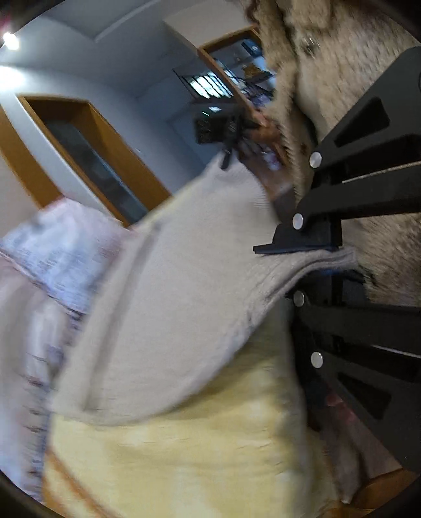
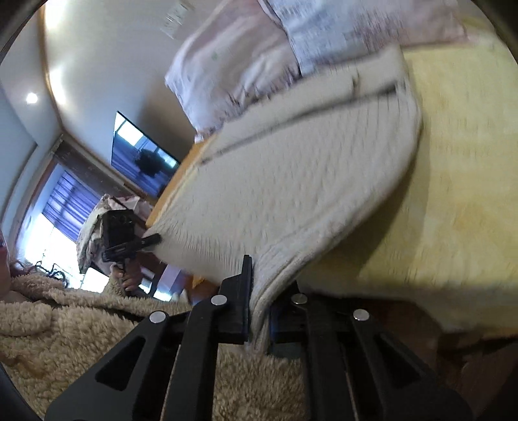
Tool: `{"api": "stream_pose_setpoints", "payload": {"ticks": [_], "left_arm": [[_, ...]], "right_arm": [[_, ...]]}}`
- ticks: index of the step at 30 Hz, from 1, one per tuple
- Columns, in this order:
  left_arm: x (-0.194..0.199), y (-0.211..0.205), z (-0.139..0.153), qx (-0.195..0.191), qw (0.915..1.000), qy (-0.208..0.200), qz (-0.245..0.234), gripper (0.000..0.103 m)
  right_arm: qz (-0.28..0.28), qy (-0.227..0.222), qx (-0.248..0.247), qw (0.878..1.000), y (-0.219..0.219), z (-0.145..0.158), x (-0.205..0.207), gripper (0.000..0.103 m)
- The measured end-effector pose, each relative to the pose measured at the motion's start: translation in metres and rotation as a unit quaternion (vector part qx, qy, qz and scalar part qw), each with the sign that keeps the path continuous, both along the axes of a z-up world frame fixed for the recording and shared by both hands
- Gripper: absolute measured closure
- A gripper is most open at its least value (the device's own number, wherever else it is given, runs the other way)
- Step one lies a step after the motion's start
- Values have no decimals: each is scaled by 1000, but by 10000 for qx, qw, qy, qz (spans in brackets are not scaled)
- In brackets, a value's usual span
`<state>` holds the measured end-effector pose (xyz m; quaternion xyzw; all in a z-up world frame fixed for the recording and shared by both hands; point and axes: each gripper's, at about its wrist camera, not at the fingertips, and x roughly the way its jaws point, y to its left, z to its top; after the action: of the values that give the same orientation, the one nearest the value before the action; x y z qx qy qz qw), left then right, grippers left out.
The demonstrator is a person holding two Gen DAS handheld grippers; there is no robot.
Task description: Fold small clothes
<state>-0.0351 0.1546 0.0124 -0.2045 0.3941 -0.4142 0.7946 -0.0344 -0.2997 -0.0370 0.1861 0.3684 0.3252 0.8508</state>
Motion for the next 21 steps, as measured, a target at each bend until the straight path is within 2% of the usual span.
{"api": "stream_pose_setpoints", "payload": {"ticks": [4, 8, 10, 13, 17, 21], "left_arm": [[11, 15, 30, -287, 9975, -501, 407, 97], [33, 20, 48, -343, 9947, -607, 760, 97], [44, 24, 56, -407, 9927, -635, 941, 97], [67, 24, 72, -237, 9886, -684, 1322, 97], [113, 17, 88, 158, 9819, -515, 1817, 97], [146, 7, 100, 555, 9743, -715, 2062, 97]], "right_arm": [[-549, -700, 244, 9957, -12, 25, 0, 95], [-1201, -1160, 609, 9841, -24, 42, 4, 95], [-1420, -1355, 624, 9786, -26, 50, 9, 95], [-1671, -1575, 408, 9724, -25, 62, 20, 95], [-1969, -1979, -184, 9601, -14, 84, 42, 95], [-2230, -2241, -593, 9468, -4, 100, 71, 95]]}}
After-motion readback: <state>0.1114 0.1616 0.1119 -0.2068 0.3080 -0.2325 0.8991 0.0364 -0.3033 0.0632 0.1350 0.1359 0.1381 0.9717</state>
